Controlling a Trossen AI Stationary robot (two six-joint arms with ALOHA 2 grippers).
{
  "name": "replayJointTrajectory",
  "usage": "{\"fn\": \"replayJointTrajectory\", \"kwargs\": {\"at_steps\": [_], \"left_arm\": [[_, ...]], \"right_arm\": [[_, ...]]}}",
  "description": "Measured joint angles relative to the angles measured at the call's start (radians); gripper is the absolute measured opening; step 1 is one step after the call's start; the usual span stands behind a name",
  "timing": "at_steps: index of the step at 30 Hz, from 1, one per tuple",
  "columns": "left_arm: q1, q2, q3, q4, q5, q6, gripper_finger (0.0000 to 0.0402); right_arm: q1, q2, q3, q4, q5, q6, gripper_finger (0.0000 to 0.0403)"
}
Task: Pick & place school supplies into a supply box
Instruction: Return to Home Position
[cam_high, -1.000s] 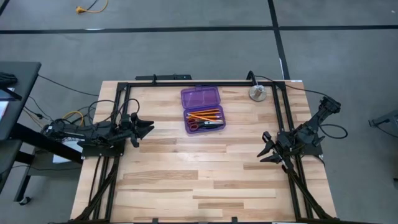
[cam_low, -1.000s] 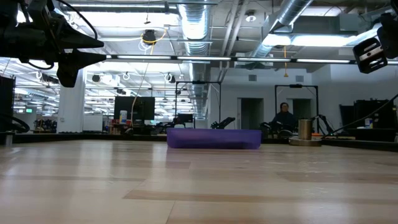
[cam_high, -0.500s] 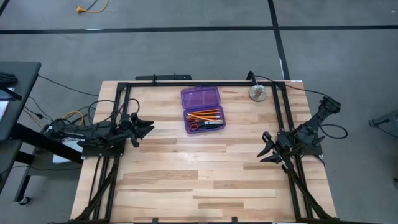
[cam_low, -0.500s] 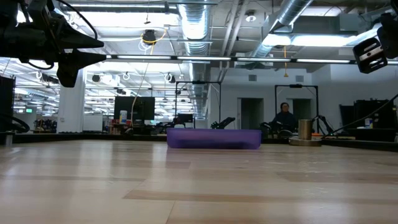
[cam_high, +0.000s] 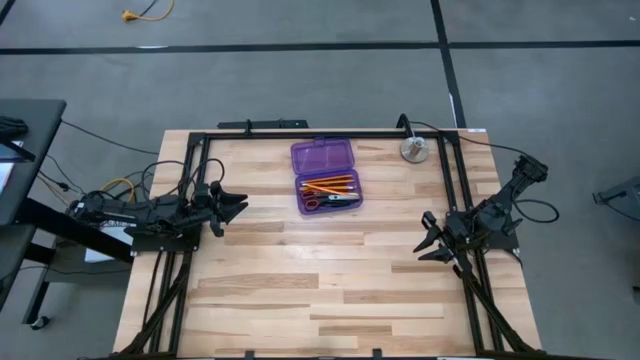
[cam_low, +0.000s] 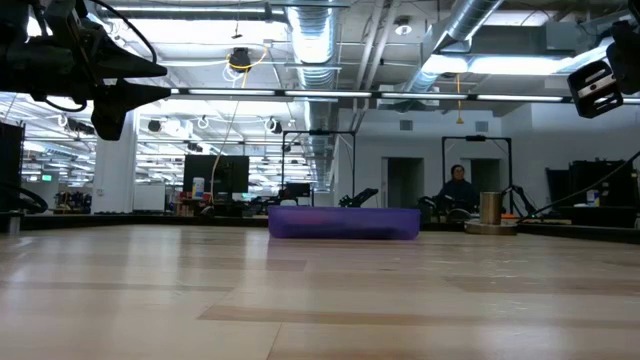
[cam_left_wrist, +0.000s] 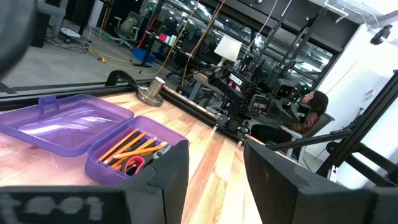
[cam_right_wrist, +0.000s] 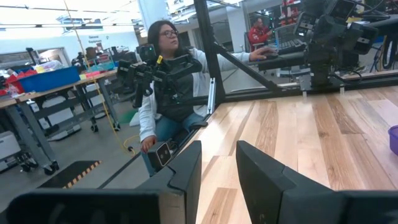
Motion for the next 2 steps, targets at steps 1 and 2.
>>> {"fn": "replayJointTrajectory", "kwargs": {"at_steps": [1, 2], "left_arm": [[0.0, 0.0, 0.0, 0.0, 0.0, 0.0, 0.0142], [0.0, 0.0, 0.0, 0.0, 0.0, 0.0, 0.0142]], "right_arm": [[0.0, 0.0, 0.0, 0.0, 0.0, 0.0, 0.0095], [0.0, 0.0, 0.0, 0.0, 0.0, 0.0, 0.0095]]}}
